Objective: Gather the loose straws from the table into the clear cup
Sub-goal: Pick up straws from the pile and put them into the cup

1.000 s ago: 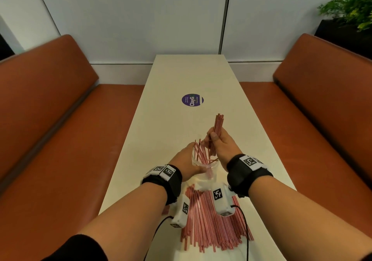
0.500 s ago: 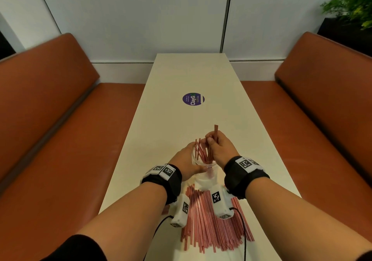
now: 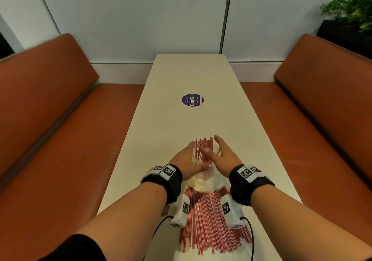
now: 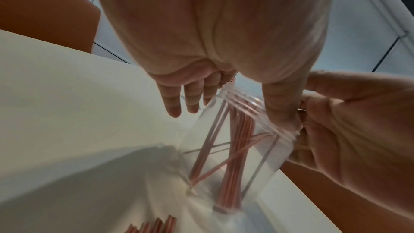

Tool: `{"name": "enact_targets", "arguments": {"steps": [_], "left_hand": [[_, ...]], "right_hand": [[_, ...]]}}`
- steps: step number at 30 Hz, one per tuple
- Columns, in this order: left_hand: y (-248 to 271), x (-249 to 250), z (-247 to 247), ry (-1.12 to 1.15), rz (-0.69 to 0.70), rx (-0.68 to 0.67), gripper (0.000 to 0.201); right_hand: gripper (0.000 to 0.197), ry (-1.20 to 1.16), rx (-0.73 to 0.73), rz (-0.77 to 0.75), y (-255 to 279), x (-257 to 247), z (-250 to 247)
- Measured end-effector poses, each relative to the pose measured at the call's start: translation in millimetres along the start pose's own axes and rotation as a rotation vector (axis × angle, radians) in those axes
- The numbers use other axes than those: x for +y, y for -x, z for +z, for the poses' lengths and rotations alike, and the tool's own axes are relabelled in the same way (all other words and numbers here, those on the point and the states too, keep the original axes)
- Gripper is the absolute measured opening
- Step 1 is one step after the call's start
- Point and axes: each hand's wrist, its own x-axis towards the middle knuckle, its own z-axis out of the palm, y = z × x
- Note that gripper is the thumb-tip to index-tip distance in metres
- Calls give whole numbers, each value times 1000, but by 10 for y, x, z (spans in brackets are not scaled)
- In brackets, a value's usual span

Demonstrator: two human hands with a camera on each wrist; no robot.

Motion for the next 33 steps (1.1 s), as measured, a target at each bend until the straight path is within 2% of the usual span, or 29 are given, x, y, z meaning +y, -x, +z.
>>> {"name": "enact_targets", "arguments": {"steps": [2,5,7,10,13,15,17,23,25,27,29,31,33], "left_hand": [[-30,-1,15,-5,-14,3,101],[-49,12,11,-13,-16,13,101],[-63,-13,11,-24,-21,3,104],[-72,-49,18,-45,-33,2,104],[-78,-45,17,-27,-27,12,103],[-80,-35,11,-20,-16,12,99],[-93,-46,8,-31,-14,6,101],[-49,-25,-44,-69,13,-16,109],[10,-50,-82,-13,-10,51,111],[81,-116,-108,-19,-56,191,87],[188,-166,-96,-119,-110,237,51],[297,-205,-15,-232,-168,126,38],[385,-213,98,-324,-221,-14,45]], "right_hand": [[81,-29,-46,-4,10,-15,40],[102,-99,-42,25,-33,-10,44],[107,-68,-49,56,-82,48,7],[88,47,-56,91,-138,124,-82],[52,119,85,105,-196,122,-134],[39,74,171,131,-236,108,-140],[37,49,196,146,-243,93,-139],[51,116,150,156,-182,74,-151],[60,95,202,165,-128,37,-169],[61,101,262,168,-19,20,-201],[58,165,262,181,126,76,-208],[61,301,168,221,297,183,-173],[76,468,26,299,467,289,-101]]}}
